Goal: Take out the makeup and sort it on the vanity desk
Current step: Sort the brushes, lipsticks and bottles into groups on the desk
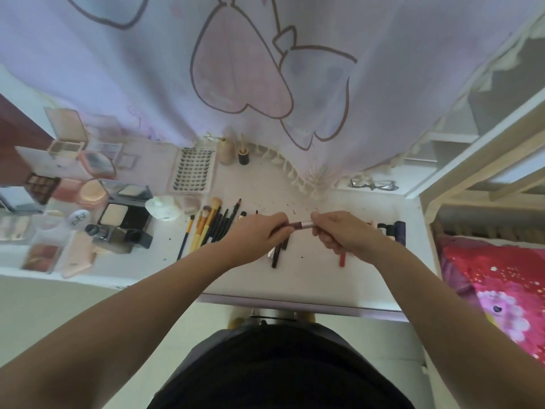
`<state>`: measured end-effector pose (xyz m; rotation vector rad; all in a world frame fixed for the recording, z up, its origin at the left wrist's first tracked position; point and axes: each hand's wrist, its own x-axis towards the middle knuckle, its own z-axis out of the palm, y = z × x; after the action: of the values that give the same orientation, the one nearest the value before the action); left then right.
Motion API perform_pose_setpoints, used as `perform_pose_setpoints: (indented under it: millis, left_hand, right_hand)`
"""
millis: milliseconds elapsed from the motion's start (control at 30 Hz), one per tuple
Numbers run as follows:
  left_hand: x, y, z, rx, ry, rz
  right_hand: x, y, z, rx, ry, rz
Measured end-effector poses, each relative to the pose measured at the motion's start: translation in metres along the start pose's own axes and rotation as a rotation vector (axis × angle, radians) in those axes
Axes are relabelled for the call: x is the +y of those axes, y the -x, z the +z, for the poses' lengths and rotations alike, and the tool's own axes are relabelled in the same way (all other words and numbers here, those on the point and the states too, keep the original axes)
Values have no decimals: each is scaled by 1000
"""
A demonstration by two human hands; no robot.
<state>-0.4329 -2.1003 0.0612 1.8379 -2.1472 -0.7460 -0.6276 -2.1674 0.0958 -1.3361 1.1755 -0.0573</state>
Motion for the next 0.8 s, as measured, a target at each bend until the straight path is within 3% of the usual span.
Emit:
perform_pose_setpoints:
  millis: [800]
  left_hand:
    - [2,9,7,13,-31,63]
  right_hand:
    - [9,18,-2,-18,-50,51]
